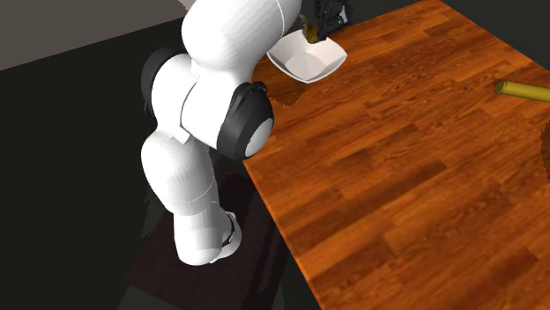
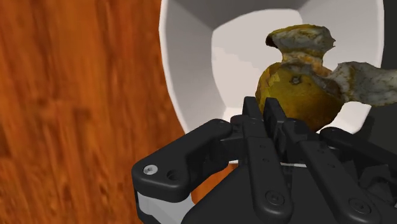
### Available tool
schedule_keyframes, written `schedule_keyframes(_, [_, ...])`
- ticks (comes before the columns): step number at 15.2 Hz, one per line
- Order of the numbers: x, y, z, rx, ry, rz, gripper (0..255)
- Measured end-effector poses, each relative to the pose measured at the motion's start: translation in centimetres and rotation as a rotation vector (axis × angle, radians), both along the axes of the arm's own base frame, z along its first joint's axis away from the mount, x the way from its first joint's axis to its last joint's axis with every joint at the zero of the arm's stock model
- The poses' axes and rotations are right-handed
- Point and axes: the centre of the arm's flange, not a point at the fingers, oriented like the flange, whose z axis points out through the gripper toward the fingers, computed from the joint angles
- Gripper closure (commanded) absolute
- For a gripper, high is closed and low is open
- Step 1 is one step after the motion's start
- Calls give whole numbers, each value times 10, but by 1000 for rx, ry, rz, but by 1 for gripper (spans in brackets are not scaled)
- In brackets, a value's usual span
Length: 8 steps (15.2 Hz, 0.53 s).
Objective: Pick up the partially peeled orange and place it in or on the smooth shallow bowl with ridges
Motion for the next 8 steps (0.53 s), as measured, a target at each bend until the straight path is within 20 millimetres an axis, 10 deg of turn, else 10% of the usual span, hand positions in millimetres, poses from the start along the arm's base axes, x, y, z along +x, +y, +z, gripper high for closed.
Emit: schedule_keyframes(8, [0, 0, -39, 0, 0, 0, 255])
